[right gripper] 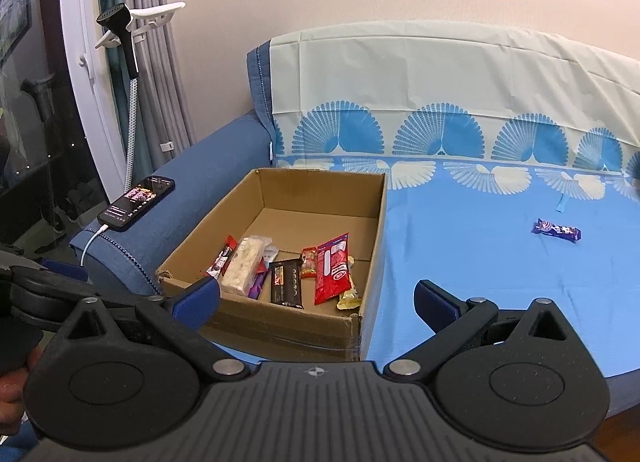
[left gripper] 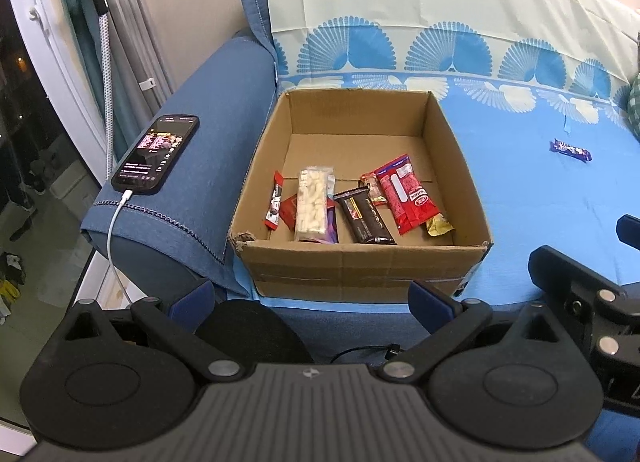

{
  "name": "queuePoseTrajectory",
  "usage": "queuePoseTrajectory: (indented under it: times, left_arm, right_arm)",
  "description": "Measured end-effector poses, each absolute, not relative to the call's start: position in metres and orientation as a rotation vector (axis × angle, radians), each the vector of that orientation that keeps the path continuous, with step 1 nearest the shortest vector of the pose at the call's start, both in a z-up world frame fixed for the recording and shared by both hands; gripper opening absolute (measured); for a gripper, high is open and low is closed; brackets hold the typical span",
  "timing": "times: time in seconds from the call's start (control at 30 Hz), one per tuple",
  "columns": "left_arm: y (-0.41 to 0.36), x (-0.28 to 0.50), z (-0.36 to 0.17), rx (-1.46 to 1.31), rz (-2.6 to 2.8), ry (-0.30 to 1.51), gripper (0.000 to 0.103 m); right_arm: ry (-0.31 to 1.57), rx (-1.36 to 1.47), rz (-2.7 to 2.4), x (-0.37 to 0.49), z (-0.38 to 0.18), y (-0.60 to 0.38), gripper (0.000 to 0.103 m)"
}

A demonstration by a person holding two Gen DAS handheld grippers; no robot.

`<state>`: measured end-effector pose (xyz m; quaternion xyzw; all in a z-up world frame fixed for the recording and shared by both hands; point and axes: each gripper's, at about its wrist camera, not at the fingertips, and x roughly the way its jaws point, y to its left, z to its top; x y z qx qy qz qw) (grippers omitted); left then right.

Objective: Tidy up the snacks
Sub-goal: 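Withdraw both tools from the box and hold them above it, then grasp the purple candy packet with the left tool while the right tool grasps the blue ice-pop stick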

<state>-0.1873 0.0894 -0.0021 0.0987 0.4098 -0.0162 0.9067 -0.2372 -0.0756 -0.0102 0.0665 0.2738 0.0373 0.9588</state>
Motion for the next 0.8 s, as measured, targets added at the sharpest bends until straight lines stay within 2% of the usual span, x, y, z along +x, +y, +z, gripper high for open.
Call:
queuePoseTrajectory:
  times: [0.47,0.8]
  left_arm:
    - [0.068,-0.172,-0.007,0.28,-0.045,0.856,0.103]
    - [-0.05,-0.109,0.001,0.403,-0.27,0.849,0.103]
  right_arm:
    - [0.564,0.222,0.019,-0.23,-0.02,-0.106,0.102]
    - [0.556,0.386,-0.319,-0.231,-0.046,-0.249,0.102]
